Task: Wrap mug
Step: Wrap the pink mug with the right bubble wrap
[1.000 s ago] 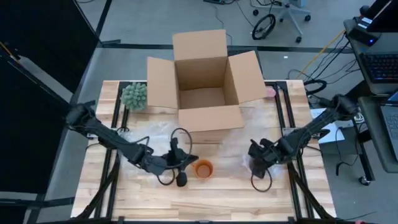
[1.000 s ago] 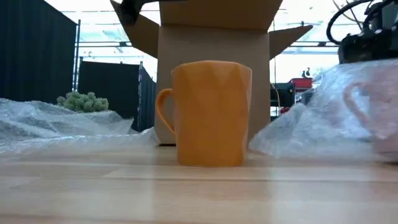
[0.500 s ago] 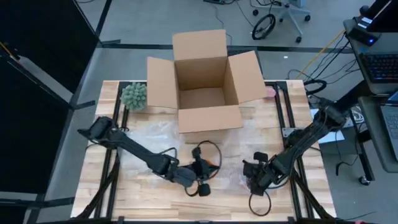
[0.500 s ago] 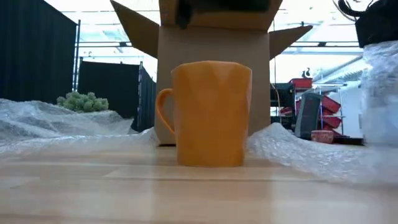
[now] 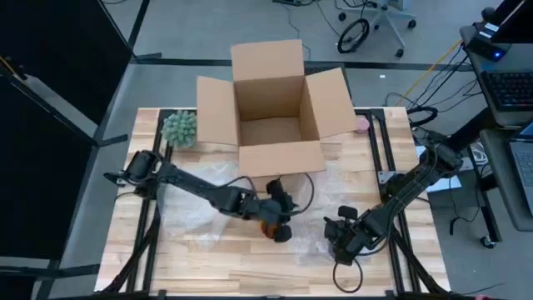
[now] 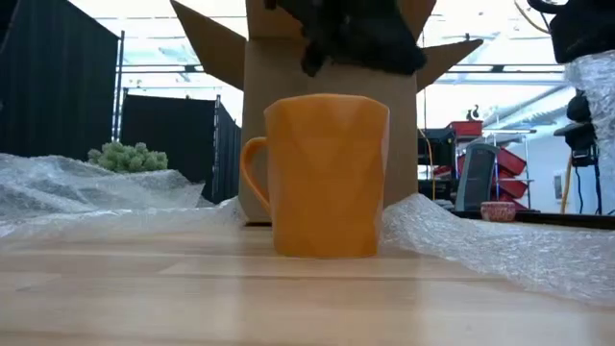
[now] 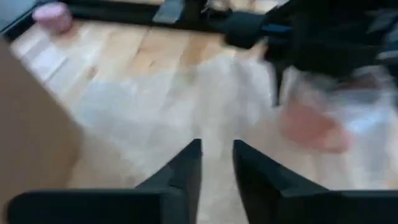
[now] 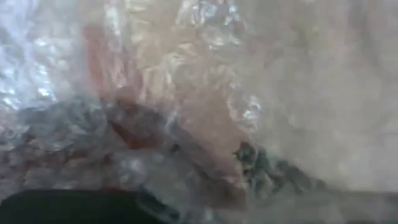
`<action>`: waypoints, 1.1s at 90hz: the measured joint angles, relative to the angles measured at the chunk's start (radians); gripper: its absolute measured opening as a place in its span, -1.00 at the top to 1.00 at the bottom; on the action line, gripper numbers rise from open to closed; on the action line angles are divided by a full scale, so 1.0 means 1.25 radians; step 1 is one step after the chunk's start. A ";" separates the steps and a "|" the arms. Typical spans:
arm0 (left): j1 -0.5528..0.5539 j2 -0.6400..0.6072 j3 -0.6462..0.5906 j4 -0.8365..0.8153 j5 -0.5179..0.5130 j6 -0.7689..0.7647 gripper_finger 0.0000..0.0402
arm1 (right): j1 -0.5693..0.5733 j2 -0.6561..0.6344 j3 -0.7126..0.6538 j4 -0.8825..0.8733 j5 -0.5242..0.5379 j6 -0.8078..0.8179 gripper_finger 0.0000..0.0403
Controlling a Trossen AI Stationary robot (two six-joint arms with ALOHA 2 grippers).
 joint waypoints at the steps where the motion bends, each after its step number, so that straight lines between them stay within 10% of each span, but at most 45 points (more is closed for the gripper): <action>1: 0.003 0.000 0.001 -0.001 0.003 0.000 0.45 | 0.000 0.000 0.000 0.000 0.001 0.000 0.39; 19: 0.066 0.015 0.005 -0.005 0.050 0.000 0.19 | -0.001 0.000 0.000 0.000 0.003 -0.002 0.27; 99: 0.177 0.154 0.002 -0.070 0.156 -0.018 0.32 | -0.001 -0.002 0.001 0.004 0.023 0.004 0.24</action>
